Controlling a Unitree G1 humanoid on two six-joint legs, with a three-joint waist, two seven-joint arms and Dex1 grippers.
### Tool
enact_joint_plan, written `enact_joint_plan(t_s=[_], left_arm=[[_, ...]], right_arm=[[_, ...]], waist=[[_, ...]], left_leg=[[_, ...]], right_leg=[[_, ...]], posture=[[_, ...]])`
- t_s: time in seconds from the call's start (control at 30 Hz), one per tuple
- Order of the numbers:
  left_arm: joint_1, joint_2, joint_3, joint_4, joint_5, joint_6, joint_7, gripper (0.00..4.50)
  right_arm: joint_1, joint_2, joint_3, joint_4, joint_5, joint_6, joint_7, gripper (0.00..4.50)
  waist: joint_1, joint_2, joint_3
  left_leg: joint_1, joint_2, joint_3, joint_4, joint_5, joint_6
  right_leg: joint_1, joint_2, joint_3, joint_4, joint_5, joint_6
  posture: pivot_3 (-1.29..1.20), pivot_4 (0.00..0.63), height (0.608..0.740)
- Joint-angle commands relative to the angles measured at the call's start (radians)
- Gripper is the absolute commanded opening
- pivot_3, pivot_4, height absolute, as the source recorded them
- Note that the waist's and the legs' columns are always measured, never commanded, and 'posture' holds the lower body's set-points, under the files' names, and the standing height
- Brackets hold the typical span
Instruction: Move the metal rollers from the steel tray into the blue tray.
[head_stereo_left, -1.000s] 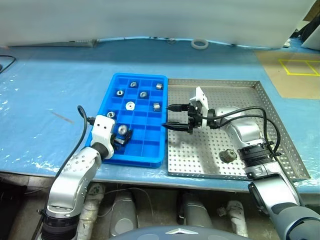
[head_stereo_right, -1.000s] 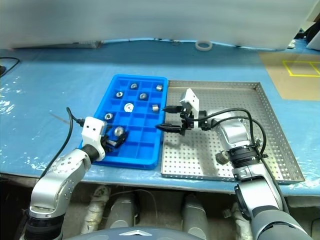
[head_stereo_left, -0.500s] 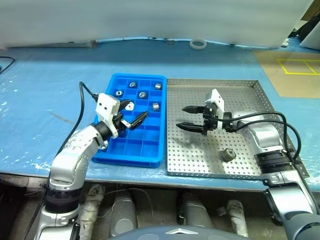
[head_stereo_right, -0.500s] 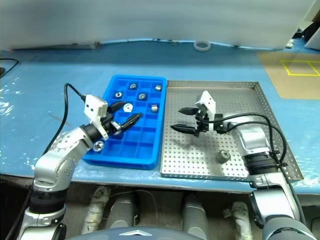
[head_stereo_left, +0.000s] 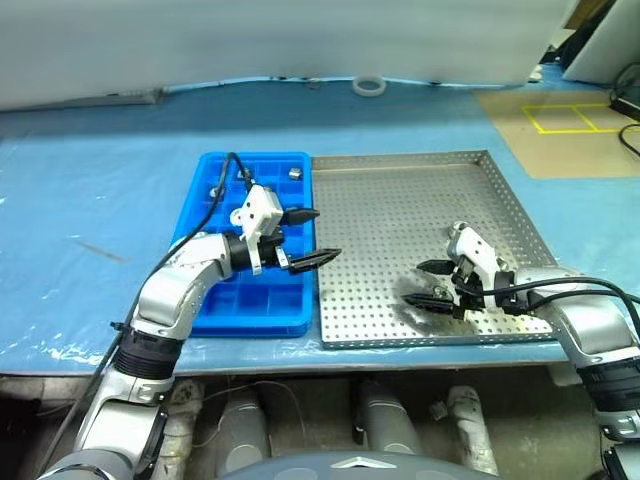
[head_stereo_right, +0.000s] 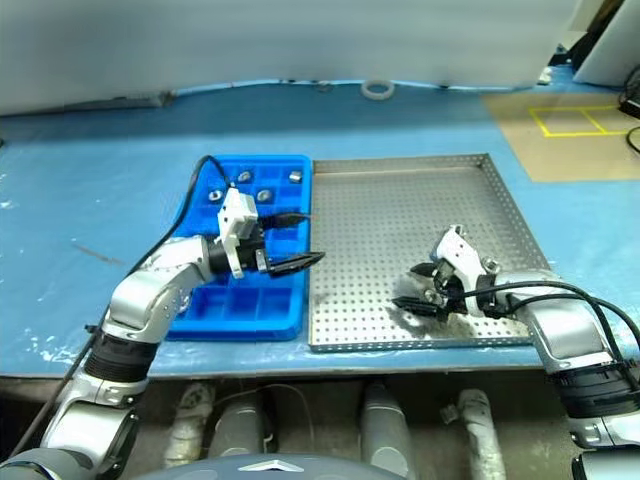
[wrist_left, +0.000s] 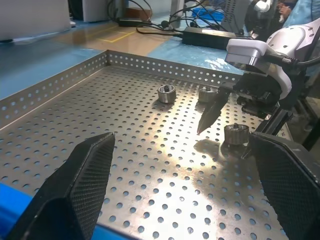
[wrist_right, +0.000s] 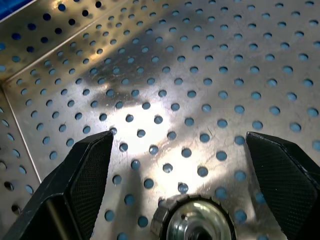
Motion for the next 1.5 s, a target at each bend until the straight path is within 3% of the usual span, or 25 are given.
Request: enact_joint_plan(t_s=[0.03, 0.13, 0.23, 0.4, 0.43, 0.6, 0.73, 1.07, 1.5], left_arm=[[-0.025, 0.004, -0.004, 0.016, 0.004, -0.047, -0.031, 4.48], [-0.033, 0.000, -0.008, 0.041, 0.011, -0.065, -0.039, 4.50], [-0.034, 0.000, -0.011, 0.053, 0.022, -0.079, -0.039, 4.50], [-0.024, 0.007, 0.000, 0.046, 0.024, -0.082, -0.028, 4.50], [-0.021, 0.009, 0.004, 0.043, 0.025, -0.082, -0.023, 4.50], [0.001, 0.018, 0.032, 0.010, 0.014, -0.067, 0.014, 4.50], [0.062, 0.036, 0.098, -0.095, -0.030, -0.016, 0.081, 4.50], [0.370, 0.110, 0.320, -0.403, -0.092, 0.076, 0.276, 4.50], [0.637, 0.112, 0.419, -0.634, -0.122, 0.116, 0.435, 4.50]], right_arm=[[0.022, -0.027, -0.020, -0.034, -0.033, -0.018, -0.033, 4.50], [0.022, -0.029, 0.001, -0.024, -0.057, -0.023, -0.046, 4.31], [0.018, -0.027, 0.010, -0.022, -0.067, -0.026, -0.043, 3.55], [-0.014, -0.019, 0.011, -0.005, -0.078, -0.045, -0.038, 1.89], [-0.028, -0.009, 0.008, -0.001, -0.075, -0.052, -0.040, 1.80], [-0.168, 0.129, -0.050, -0.018, 0.076, -0.002, -0.044, 1.80], [-0.317, 0.231, -0.011, 0.041, 0.122, 0.007, -0.012, 1.80], [-0.580, 0.446, 0.151, 0.367, 0.050, -0.126, 0.118, 1.80], [-0.758, 0.657, 0.204, 0.766, -0.119, -0.408, 0.125, 1.80]], waist=[[-0.006, 0.000, 0.000], [-0.015, 0.000, 0.000], [-0.018, 0.000, 0.000], [-0.018, 0.000, 0.000], [-0.018, 0.000, 0.000], [-0.020, 0.000, 0.000], [-0.007, 0.000, 0.000], [0.064, 0.000, 0.000], [0.149, -0.001, 0.000]], left_leg=[[0.000, 0.000, 0.000, 0.000, 0.000, 0.000], [0.000, -0.001, 0.000, 0.000, 0.000, 0.000], [0.000, -0.001, 0.000, 0.000, 0.000, 0.000], [0.000, 0.000, 0.000, 0.000, 0.000, 0.001], [0.000, 0.000, 0.000, 0.000, -0.001, 0.001], [0.000, 0.000, 0.000, 0.000, -0.001, 0.001], [0.000, 0.000, 0.001, 0.001, 0.000, 0.000], [-0.003, 0.001, 0.000, 0.000, 0.001, -0.001], [-0.006, 0.003, -0.003, -0.002, 0.003, -0.005]], right_leg=[[0.000, 0.000, 0.000, 0.000, 0.000, 0.000], [0.000, 0.000, 0.000, 0.000, 0.000, 0.000], [0.000, 0.000, -0.001, 0.000, 0.000, 0.000], [0.000, 0.000, -0.001, 0.000, 0.000, 0.000], [0.000, 0.000, -0.001, 0.000, 0.000, -0.001], [0.000, 0.000, -0.002, 0.000, 0.002, -0.004], [-0.003, 0.000, -0.003, 0.006, 0.004, -0.006], [-0.008, -0.001, -0.004, 0.010, 0.002, -0.011], [-0.010, -0.001, -0.004, 0.012, 0.001, -0.013]], posture=[[-0.36, 0.150, 0.740], [-0.37, 0.150, 0.740], [-0.37, 0.150, 0.740], [-0.34, 0.150, 0.740], [-0.33, 0.150, 0.740], [-0.25, 0.150, 0.740], [-0.15, 0.150, 0.740], [0.13, 0.150, 0.740], [0.33, 0.150, 0.740]])
